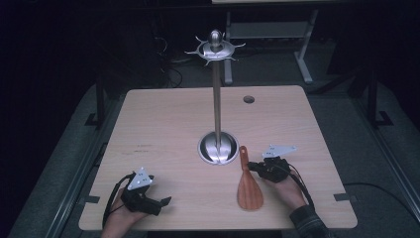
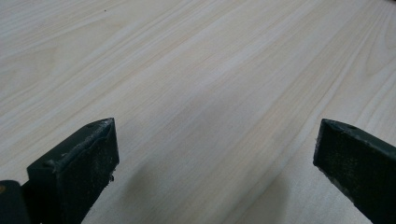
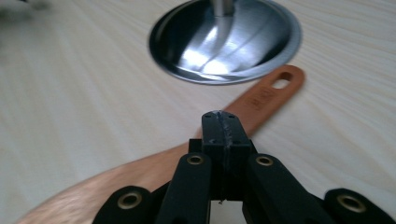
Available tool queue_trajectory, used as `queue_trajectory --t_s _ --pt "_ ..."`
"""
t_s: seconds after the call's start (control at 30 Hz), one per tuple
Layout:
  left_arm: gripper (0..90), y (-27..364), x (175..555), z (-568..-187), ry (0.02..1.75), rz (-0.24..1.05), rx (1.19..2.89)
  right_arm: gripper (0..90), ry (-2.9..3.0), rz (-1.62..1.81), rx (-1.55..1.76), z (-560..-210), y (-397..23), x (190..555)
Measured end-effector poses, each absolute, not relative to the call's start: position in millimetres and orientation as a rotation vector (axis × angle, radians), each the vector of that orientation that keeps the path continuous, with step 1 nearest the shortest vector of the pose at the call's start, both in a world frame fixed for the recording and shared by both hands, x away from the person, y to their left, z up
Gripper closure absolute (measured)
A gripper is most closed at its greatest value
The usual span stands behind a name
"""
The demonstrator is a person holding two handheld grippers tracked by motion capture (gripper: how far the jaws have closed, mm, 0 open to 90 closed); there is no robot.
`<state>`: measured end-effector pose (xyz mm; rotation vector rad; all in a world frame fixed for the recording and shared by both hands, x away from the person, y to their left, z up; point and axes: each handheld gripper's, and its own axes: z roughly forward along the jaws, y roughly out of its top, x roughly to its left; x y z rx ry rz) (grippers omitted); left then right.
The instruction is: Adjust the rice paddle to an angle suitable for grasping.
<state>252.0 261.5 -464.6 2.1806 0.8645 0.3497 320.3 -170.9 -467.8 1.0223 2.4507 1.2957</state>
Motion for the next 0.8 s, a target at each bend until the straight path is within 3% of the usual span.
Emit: queue_trajectory --t_s 0.8 --pt "0.0 261.3 250.2 -464.1 0.863 0.351 2.184 89.4 2.701 1.169 0.896 -462.8 -119.6 261.1"
